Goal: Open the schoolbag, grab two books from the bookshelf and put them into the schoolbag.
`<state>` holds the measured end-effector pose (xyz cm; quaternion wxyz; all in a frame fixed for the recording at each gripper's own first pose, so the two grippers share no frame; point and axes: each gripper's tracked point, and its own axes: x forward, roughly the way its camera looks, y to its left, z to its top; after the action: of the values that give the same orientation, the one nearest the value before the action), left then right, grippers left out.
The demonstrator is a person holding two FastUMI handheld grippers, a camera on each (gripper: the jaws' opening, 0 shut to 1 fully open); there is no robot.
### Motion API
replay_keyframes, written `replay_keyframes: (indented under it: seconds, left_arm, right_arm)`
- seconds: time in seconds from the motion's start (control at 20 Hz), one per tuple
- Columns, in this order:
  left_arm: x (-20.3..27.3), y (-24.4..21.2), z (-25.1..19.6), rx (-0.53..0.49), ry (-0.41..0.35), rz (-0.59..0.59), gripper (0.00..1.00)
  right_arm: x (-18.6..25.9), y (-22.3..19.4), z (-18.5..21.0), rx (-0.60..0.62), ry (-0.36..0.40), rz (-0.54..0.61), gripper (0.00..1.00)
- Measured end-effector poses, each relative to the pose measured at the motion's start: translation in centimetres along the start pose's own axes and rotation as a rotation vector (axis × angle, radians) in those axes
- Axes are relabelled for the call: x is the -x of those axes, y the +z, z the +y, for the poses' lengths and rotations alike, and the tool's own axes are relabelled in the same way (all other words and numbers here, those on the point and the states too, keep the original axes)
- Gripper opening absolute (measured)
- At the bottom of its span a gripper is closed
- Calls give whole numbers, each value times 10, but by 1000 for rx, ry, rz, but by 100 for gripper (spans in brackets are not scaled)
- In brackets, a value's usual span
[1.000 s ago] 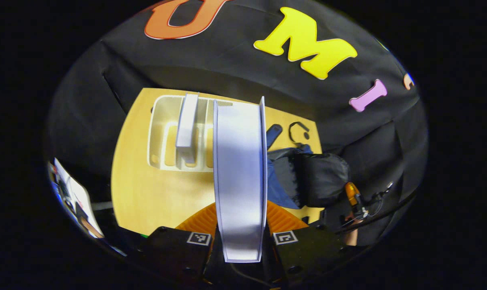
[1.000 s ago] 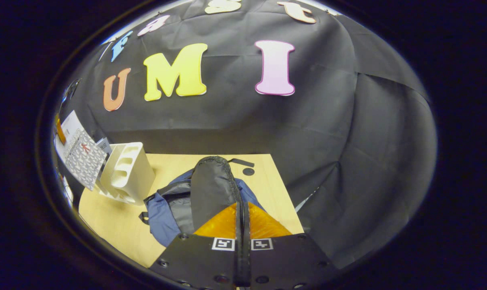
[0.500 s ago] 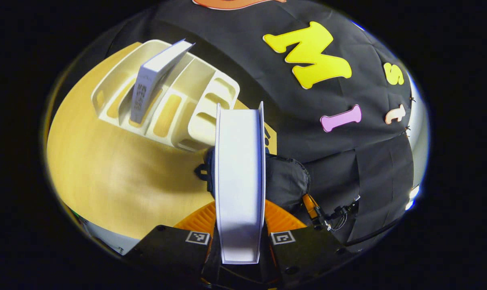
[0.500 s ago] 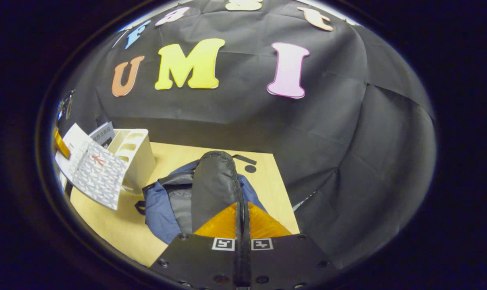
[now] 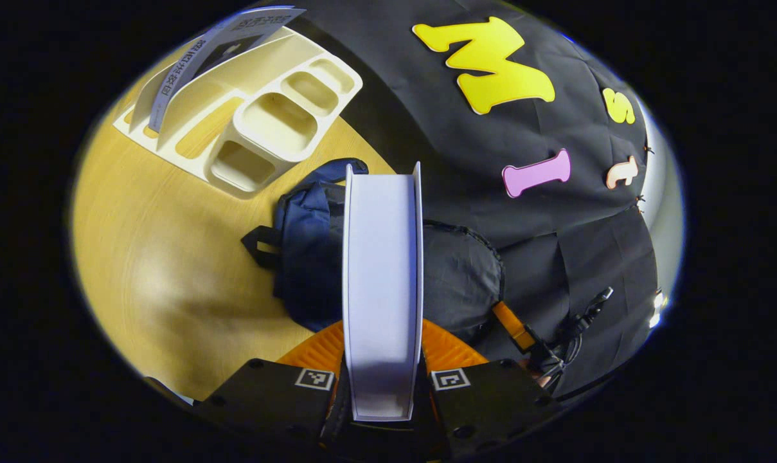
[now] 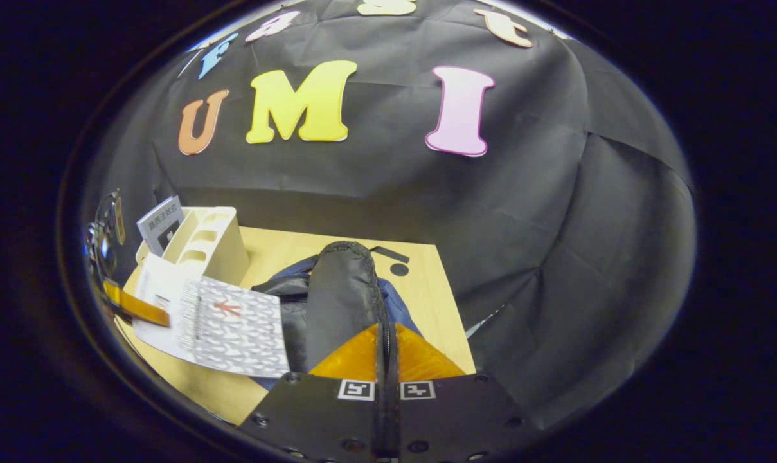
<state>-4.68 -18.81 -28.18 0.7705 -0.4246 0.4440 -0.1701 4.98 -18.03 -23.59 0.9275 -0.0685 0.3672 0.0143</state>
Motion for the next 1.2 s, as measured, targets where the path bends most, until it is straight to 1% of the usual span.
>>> replay_keyframes:
  seconds: [0.15, 0.4, 0.65, 0.75, 0.9, 1.1, 1.2]
  left_arm:
    - [-39, -8, 4, -43, 3, 20, 41]
    - [-88, -12, 5, -17, -48, 42, 41]
    - [-125, -16, -4, -52, -80, 64, 41]
    - [-143, -16, -10, -51, -93, 71, 41]
    - [-171, -17, -15, -3, -128, 86, 41]
    - [-196, -18, -7, 129, -167, 91, 41]
    - [-200, -20, -1, 167, -182, 107, 42]
  right_arm:
    - [0, 5, -4, 8, -4, -1, 0]
    - [-6, 11, -11, 10, -6, 17, 0]
    - [-5, 24, -13, 17, 3, 3, 0]
    - [-3, 30, -15, 22, 2, -7, 0]
    - [0, 36, -12, 22, 7, -18, 0]
    - [0, 36, -5, 13, 23, -15, 0]
    - [0, 36, -2, 17, 28, -14, 0]
